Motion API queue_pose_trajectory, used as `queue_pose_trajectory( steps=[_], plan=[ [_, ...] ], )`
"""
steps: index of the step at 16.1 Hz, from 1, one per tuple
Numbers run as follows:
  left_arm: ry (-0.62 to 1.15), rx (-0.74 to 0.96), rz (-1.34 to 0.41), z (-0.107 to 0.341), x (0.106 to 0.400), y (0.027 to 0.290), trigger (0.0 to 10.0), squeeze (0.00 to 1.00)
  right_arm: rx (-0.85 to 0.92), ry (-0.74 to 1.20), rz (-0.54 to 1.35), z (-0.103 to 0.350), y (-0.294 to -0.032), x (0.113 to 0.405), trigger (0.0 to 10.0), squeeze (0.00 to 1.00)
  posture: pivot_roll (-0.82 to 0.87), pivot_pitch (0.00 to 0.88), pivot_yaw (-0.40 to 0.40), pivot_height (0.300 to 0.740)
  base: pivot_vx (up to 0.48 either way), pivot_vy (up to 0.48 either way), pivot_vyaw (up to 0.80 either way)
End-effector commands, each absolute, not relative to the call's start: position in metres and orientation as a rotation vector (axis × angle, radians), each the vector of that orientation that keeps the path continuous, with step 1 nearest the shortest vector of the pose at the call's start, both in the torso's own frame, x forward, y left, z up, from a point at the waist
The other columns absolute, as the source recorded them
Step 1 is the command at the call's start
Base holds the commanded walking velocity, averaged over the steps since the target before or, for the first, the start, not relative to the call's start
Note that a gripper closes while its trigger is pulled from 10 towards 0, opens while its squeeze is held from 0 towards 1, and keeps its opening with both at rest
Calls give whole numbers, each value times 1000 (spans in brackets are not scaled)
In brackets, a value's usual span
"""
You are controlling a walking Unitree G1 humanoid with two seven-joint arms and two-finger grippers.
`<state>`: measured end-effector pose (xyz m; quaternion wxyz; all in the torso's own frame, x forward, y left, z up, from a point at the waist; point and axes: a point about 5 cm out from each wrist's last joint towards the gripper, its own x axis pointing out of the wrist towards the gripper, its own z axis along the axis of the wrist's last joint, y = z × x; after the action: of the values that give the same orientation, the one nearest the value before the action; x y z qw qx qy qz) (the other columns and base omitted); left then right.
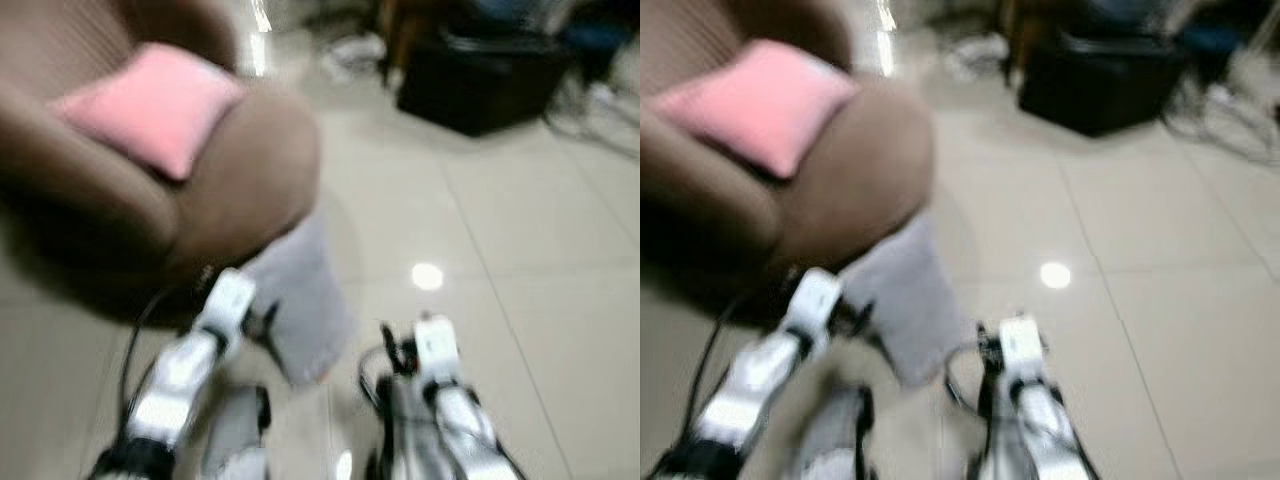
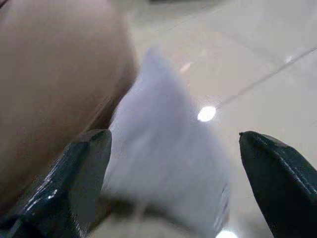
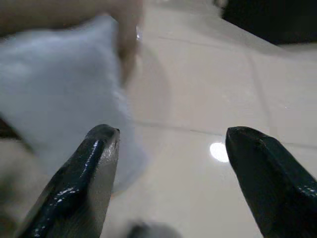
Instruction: Move the pillow to the sofa from floor
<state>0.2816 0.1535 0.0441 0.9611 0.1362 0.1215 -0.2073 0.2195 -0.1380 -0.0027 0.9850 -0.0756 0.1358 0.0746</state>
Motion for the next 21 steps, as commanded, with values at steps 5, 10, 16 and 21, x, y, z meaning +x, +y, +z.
queue_pose_trajectory(
  steps=[5,10,16,21],
  plan=[
    [268,213,-328,38,283,159,10000,0,-152,238,120,10,-143,227,10000,0,62,116,6,546,480,0,0],
    [87,46,-183,68,288,164,10000,0,-115,160,113,27,-151,245,10000,0,96,96,-39,546,93,0,0],
    [78,174,-228,100,321,162,10000,0,-144,186,168,24,-154,240,10000,0,102,111,-86,546,0,0,0],
    [137,270,-242,101,351,169,10000,0,-156,216,178,19,-163,237,10000,0,106,112,-122,546,0,0,0]
  ],
)
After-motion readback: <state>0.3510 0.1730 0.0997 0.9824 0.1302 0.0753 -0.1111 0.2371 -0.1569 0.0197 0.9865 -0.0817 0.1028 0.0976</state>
